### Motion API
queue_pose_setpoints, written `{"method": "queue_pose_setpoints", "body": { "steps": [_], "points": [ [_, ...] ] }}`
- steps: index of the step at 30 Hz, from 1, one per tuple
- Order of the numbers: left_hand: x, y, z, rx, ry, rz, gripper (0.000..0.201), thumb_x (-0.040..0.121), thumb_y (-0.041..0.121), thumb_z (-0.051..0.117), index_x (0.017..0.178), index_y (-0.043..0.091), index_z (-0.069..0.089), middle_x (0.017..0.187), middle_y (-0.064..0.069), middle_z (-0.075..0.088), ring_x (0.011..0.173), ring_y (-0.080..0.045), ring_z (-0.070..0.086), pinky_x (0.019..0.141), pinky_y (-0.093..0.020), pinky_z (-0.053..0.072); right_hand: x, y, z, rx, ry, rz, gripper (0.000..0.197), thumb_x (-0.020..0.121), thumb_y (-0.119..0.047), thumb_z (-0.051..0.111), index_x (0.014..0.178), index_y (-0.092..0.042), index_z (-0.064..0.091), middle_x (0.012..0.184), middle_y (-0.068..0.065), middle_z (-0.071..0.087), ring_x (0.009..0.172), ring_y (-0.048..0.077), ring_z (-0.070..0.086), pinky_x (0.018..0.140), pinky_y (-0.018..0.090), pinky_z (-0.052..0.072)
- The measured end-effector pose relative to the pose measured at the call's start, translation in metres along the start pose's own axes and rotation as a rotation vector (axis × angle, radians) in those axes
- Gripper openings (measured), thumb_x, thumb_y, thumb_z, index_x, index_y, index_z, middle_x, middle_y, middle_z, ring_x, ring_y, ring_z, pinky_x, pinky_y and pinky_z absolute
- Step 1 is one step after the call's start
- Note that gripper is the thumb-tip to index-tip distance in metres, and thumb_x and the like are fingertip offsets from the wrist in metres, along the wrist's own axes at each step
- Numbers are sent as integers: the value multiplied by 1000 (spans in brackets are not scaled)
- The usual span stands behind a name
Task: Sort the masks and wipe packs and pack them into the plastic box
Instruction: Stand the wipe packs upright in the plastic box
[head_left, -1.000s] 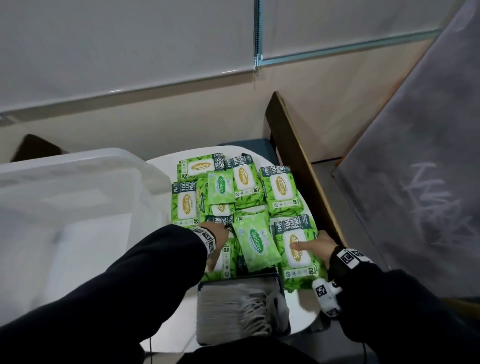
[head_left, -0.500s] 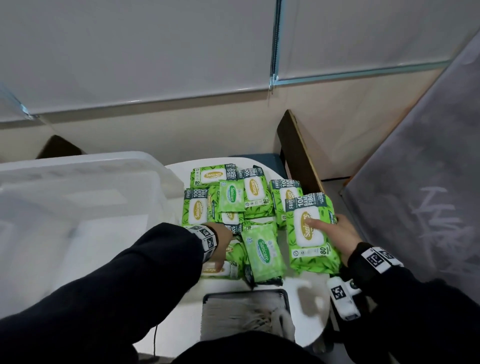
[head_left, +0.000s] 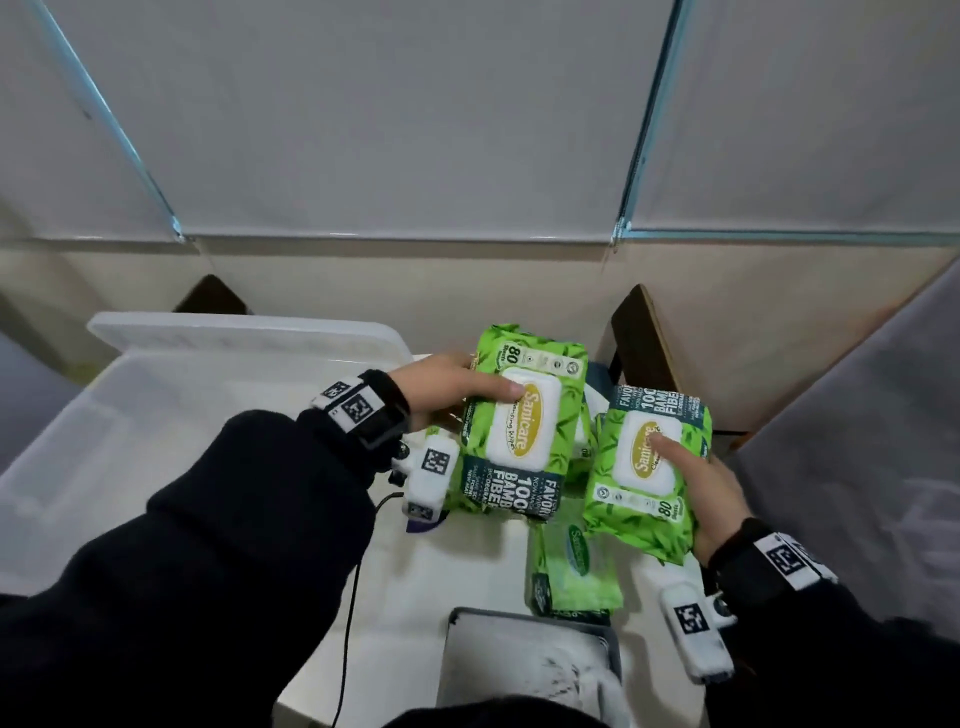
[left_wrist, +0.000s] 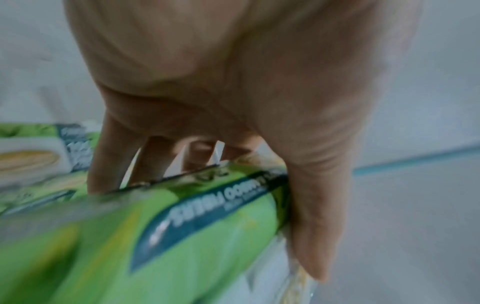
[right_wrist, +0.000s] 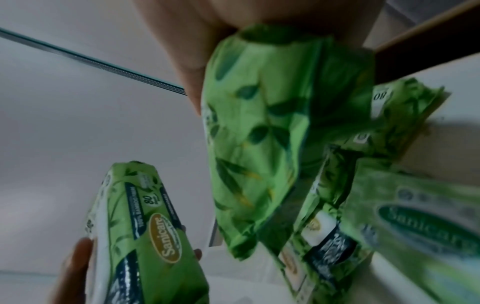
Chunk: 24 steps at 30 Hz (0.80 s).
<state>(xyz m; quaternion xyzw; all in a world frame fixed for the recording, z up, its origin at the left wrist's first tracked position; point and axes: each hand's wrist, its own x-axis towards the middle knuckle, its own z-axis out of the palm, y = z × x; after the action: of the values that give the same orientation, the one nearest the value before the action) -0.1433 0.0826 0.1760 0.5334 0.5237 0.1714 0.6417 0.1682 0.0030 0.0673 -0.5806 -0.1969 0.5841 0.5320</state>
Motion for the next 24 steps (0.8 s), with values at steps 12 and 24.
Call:
{"method": "queue_pose_setpoints", "body": {
  "steps": [12, 24],
  "points": [
    [-131, -36, -151, -78, 244, 113, 21, 92, 15, 69, 112, 8, 71, 103, -11, 79, 88, -25, 77, 77, -33, 62, -89, 17, 157, 88, -256, 81, 47, 87, -31, 78, 129, -14, 71, 125, 20, 72, 117, 42, 69, 102, 68, 48],
    [-105, -186, -296, 1049, 323, -500, 91, 74, 63, 80, 139, 8, 49, 132, -14, 62, 112, -32, 63, 86, -35, 54, -108, 99, 345, -76, -358, 250, 44, 85, -21, 80, 127, -11, 71, 117, 17, 75, 108, 37, 73, 100, 63, 53]
  ]
}}
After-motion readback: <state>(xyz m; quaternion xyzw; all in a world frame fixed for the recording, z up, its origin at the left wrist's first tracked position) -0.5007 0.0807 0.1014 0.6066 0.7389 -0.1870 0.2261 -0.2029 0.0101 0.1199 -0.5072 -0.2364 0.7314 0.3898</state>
